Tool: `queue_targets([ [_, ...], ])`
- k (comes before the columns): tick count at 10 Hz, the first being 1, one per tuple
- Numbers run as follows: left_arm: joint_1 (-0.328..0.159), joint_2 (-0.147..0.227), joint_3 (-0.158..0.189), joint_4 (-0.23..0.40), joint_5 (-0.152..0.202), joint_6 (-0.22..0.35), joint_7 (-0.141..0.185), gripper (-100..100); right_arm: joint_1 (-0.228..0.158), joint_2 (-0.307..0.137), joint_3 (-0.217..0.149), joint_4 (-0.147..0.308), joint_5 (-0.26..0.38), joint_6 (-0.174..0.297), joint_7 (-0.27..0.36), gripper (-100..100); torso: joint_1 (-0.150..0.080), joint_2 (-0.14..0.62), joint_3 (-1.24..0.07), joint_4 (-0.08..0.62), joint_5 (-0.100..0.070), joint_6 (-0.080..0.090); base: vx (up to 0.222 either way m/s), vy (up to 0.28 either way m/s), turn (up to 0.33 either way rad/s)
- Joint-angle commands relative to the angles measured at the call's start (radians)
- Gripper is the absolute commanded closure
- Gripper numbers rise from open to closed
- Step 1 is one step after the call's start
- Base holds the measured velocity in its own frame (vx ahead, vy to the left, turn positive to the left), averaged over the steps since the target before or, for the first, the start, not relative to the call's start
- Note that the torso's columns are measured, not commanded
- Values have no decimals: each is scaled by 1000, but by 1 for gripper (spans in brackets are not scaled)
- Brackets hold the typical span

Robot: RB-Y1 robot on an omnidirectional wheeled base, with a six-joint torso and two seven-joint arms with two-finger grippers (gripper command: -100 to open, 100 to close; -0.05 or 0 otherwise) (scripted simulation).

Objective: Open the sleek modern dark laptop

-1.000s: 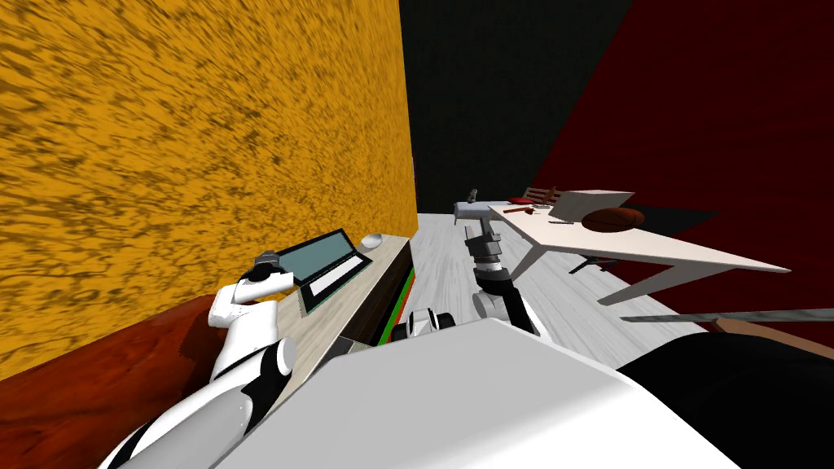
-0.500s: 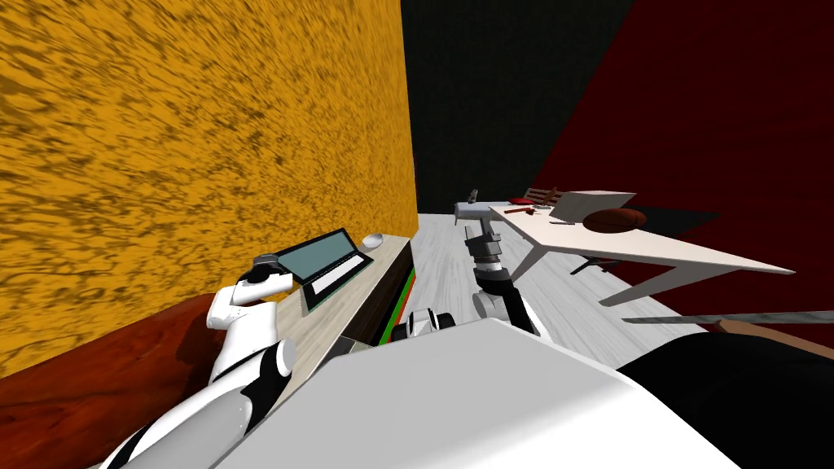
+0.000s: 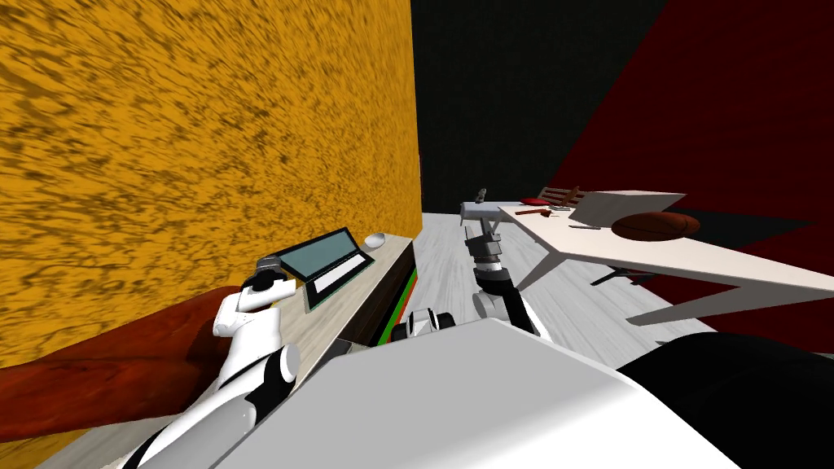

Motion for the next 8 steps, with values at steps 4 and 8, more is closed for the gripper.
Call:
queue_targets([
  [4, 35, -33, 22, -8, -17, -135, 15, 100, 0, 0, 0, 0, 0, 0, 0, 0, 0, 0, 0, 0, 0, 0, 34, -33, 85],
  [8, 78, -78, 50, -20, -42, -264, 33, 100, 0, 0, 0, 0, 0, 0, 0, 0, -1, 0, 0, -1, 0, -3, 47, -50, 145],
])
